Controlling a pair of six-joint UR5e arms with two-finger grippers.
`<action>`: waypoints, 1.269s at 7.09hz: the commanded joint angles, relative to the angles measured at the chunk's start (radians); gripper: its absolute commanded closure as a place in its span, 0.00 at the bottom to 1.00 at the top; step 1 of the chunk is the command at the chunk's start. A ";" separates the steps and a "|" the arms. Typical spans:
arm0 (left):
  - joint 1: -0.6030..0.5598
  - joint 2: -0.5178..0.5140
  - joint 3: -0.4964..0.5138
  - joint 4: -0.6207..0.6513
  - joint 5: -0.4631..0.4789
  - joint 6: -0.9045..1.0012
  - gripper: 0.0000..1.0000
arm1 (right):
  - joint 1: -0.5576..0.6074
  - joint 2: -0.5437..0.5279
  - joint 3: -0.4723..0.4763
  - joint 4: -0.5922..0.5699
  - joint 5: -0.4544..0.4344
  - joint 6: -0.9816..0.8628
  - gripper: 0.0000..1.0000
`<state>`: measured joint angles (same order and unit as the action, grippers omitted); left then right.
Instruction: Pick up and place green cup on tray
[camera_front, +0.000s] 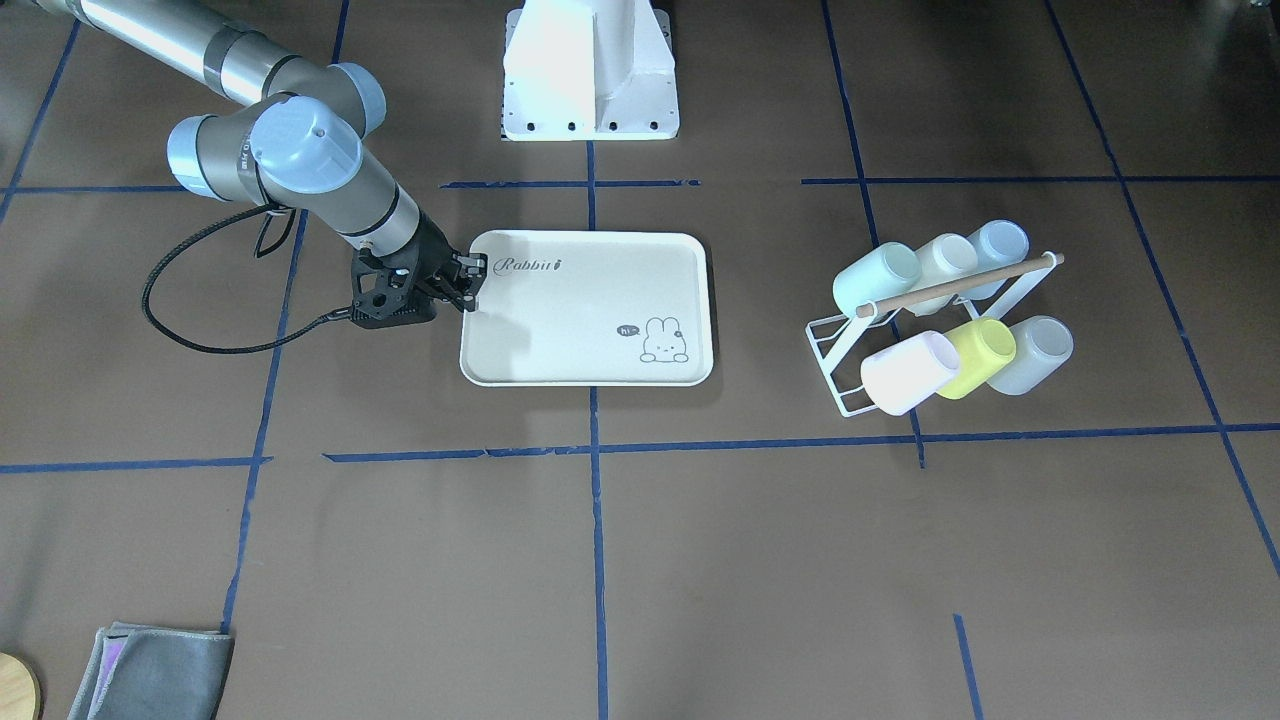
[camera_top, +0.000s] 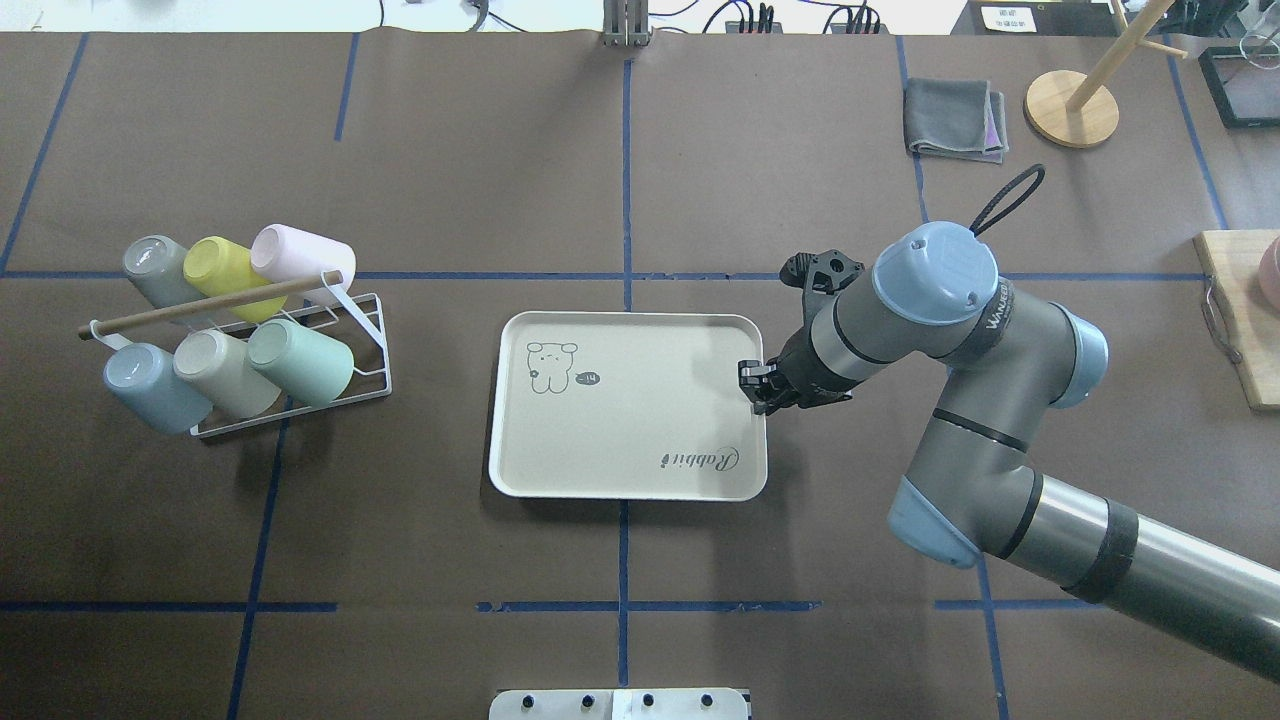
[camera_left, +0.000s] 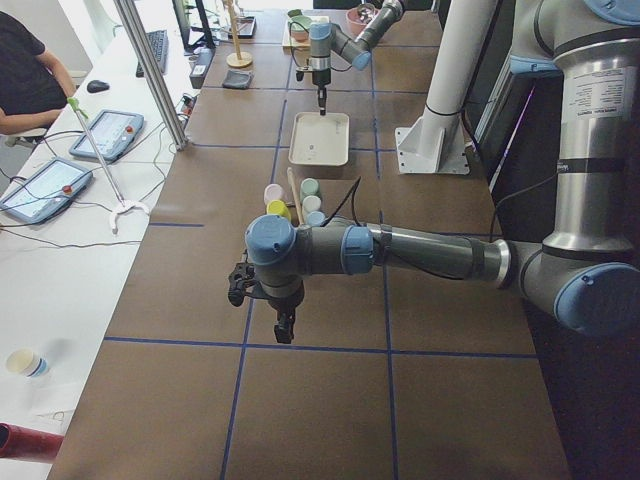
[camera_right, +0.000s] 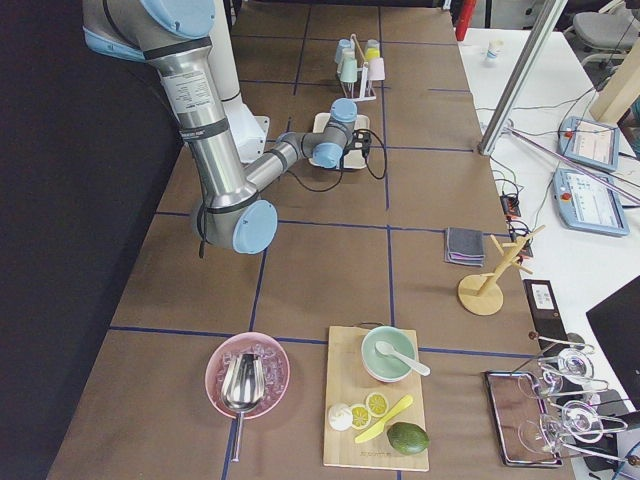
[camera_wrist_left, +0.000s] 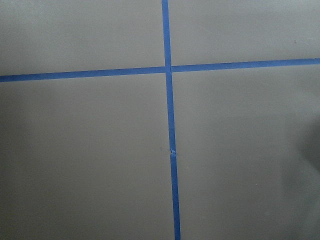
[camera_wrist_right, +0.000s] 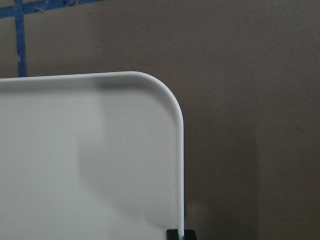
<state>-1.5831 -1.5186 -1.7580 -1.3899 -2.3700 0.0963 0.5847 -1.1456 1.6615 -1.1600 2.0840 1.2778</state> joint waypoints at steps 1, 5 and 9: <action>0.000 0.000 0.002 0.000 0.000 -0.001 0.00 | -0.014 0.007 0.030 -0.075 -0.013 0.002 0.98; 0.000 0.000 0.002 0.000 0.000 0.000 0.00 | -0.019 0.004 0.023 -0.072 -0.007 -0.031 0.51; 0.012 -0.005 -0.014 -0.065 -0.002 0.003 0.00 | 0.070 -0.076 0.168 -0.105 0.011 -0.038 0.00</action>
<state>-1.5795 -1.5209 -1.7653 -1.4101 -2.3710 0.0987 0.6100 -1.1713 1.7525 -1.2434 2.0839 1.2400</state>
